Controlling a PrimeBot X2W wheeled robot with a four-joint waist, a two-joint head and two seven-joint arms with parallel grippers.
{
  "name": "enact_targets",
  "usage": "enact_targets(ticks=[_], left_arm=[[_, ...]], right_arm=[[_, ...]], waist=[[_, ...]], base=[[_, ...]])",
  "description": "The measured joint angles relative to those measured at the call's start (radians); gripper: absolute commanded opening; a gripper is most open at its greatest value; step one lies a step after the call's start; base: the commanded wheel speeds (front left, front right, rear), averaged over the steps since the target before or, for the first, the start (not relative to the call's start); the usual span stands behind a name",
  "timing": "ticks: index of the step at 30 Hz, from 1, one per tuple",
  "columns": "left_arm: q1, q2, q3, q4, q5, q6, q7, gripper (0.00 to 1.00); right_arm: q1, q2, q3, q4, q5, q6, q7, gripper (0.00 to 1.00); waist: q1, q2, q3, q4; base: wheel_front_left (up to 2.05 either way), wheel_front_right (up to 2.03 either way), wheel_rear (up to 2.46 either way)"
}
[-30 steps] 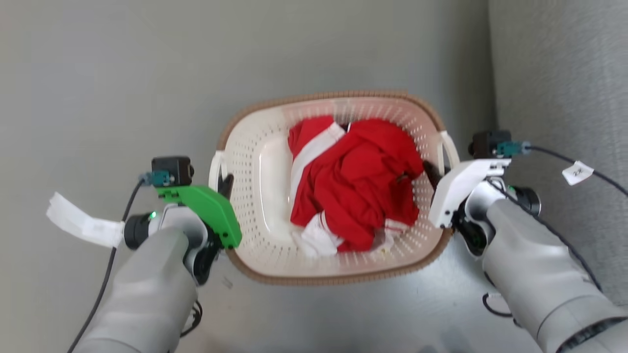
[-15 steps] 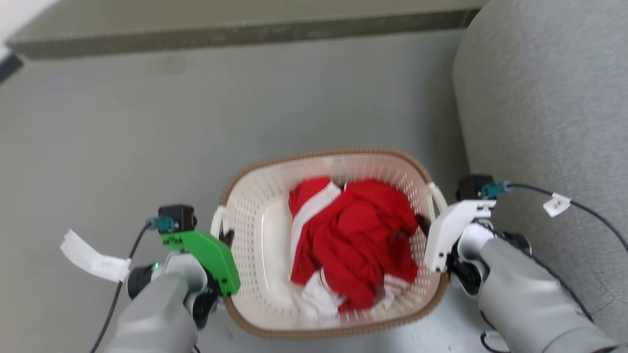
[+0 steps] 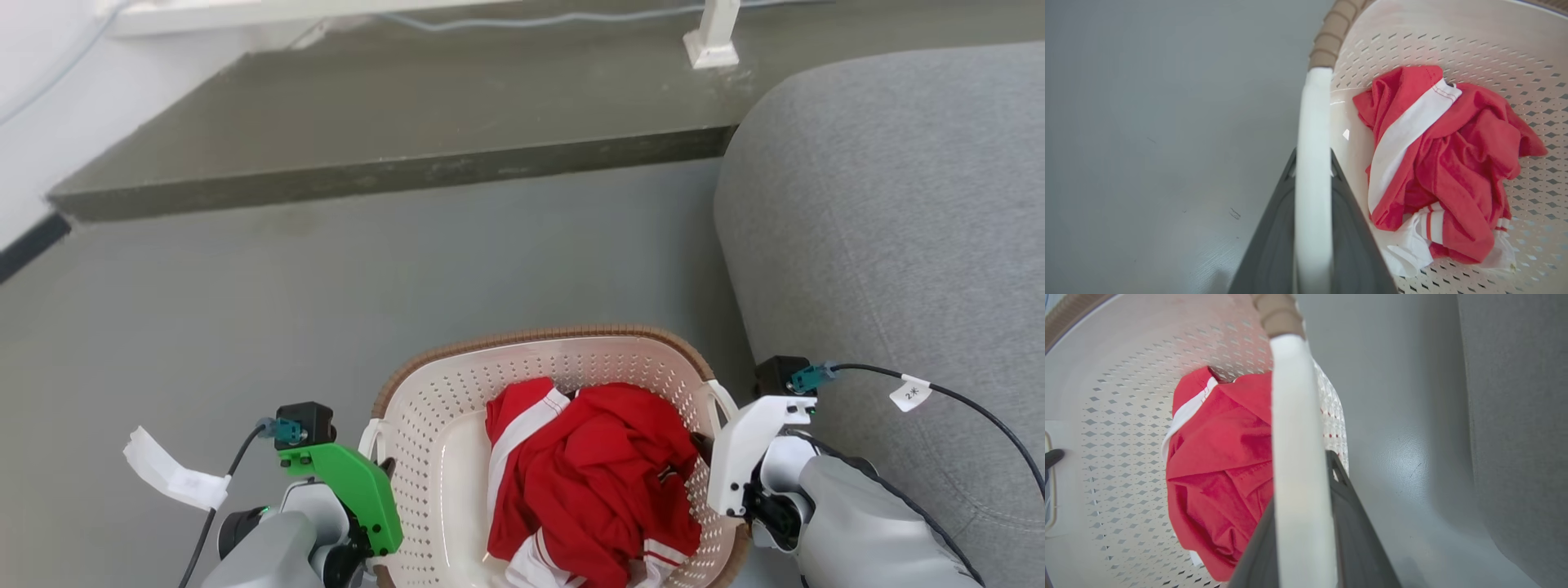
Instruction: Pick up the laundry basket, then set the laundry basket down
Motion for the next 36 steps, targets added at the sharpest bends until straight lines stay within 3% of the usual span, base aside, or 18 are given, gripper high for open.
enact_targets(ticks=[36], left_arm=[[-0.001, 0.000, -0.024, 0.017, -0.030, 0.000, 0.014, 0.00]], right_arm=[[-0.004, -0.001, 0.063, 0.009, 0.058, -0.006, 0.006, 0.00]], waist=[[0.0000, 0.0000, -0.016, -0.014]], base=[[0.00, 0.00, 0.00]])
